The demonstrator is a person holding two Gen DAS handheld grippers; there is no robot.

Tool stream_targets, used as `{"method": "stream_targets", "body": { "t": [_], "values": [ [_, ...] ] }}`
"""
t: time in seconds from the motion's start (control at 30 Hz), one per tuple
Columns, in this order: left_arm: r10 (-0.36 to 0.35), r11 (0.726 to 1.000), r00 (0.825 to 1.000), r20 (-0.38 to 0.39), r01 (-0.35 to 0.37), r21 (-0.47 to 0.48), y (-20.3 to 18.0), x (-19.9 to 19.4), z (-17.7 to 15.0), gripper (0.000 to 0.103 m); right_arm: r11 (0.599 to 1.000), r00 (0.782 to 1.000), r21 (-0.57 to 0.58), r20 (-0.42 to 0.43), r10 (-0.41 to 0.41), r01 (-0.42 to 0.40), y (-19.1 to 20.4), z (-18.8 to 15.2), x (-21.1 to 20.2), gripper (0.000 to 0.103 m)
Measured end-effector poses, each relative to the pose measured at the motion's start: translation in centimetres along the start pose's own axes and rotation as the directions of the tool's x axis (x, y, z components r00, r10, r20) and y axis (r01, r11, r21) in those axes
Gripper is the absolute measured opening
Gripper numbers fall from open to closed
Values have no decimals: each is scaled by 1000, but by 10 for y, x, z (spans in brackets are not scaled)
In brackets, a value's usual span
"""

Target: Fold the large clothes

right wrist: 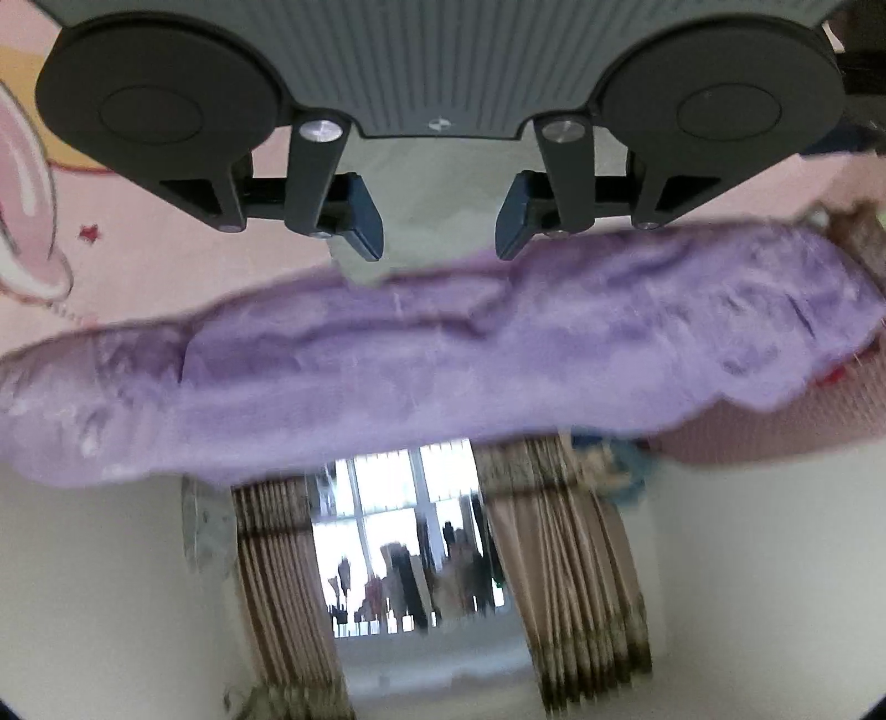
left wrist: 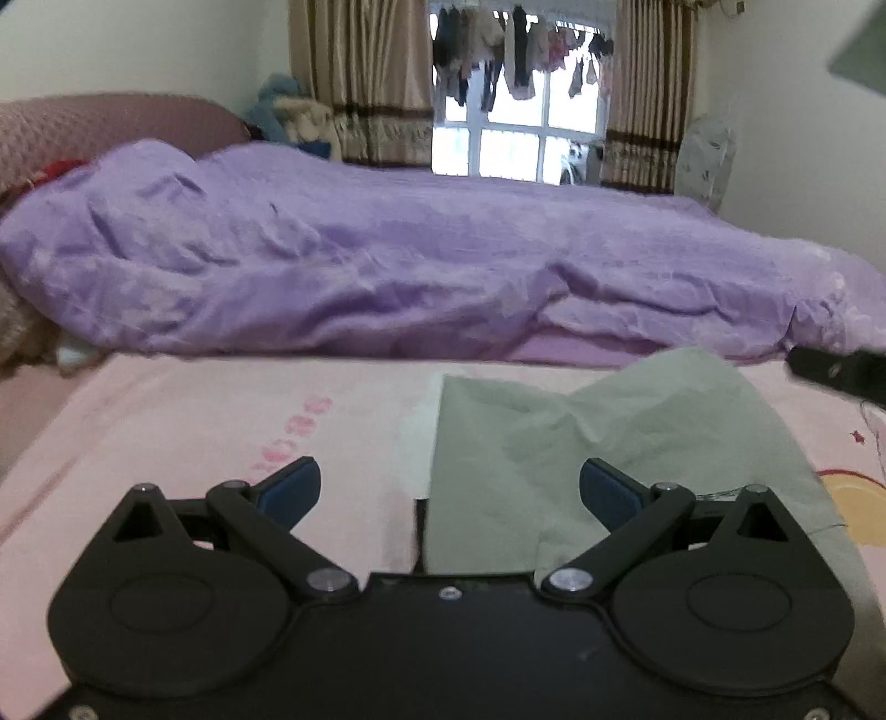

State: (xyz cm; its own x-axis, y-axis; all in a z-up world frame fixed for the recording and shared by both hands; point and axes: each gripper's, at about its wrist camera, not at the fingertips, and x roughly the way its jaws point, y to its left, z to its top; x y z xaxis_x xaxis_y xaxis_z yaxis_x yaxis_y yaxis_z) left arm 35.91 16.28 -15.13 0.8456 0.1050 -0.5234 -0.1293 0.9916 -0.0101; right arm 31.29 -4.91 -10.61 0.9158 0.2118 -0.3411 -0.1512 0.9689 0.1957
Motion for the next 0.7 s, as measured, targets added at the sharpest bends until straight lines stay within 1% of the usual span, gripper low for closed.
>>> {"method": "stream_targets", "body": {
  "t": [0.03, 0.07, 0.1, 0.13, 0.2, 0.3, 0.37, 0.4, 0.43, 0.47, 0.53, 0.6, 0.67, 0.7],
  "values": [
    [0, 1000, 1000, -21, 0, 4, -1, 13, -1, 103, 1000, 999, 5, -35, 6, -6, -3, -3, 13, 51],
    [7, 1000, 999, -48, -6, 15, -3, 27, -3, 103, 1000, 997, 9, -74, 9, -8, -7, -8, 28, 43],
    [17, 999, 997, -71, -15, 29, -4, 39, -5, 103, 1000, 994, 18, -110, 8, -6, -11, -12, 39, 41],
    [19, 999, 996, -90, -16, 37, -4, 46, -8, 103, 999, 989, 37, -147, 2, 4, -15, -16, 50, 40],
    [-12, 1000, 992, -128, 12, -2, -1, 61, -11, 103, 999, 983, 51, -185, -5, 15, -18, -20, 59, 40],
    [-46, 998, 984, -174, 38, -51, 5, 73, -11, 103, 998, 974, -10, -219, -56, 55, -11, -30, 68, 40],
    [-56, 997, 981, -184, 46, -58, 6, 74, -8, 103, 997, 972, -41, -222, -71, 64, -7, -33, 69, 42],
    [-57, 998, 981, -187, 48, -51, 7, 70, -7, 103, 998, 975, -39, -217, -53, 46, -7, -32, 65, 46],
    [-58, 998, 979, -197, 51, -44, 9, 66, -5, 103, 1000, 976, -26, -219, -21, 16, -10, -29, 60, 52],
    [-58, 998, 978, -202, 51, -42, 14, 57, -1, 103, 1000, 973, -3, -228, 21, -22, -15, -24, 52, 56],
    [-55, 998, 981, -187, 46, -50, 27, 38, 3, 103, 998, 972, 32, -227, 61, -55, -26, -15, 31, 63],
    [-20, 999, 985, -170, 11, -50, 40, 17, 9, 103, 998, 979, 24, -195, 64, -61, -35, -6, 9, 65],
    [14, 998, 989, -150, -22, -53, 50, -4, 14, 103, 999, 987, -1, -154, 54, -55, -42, 1, -17, 66],
    [18, 998, 990, -142, -26, -55, 52, -14, 15, 103, 999, 988, -8, -142, 51, -53, -43, 4, -28, 66]
  ]
}}
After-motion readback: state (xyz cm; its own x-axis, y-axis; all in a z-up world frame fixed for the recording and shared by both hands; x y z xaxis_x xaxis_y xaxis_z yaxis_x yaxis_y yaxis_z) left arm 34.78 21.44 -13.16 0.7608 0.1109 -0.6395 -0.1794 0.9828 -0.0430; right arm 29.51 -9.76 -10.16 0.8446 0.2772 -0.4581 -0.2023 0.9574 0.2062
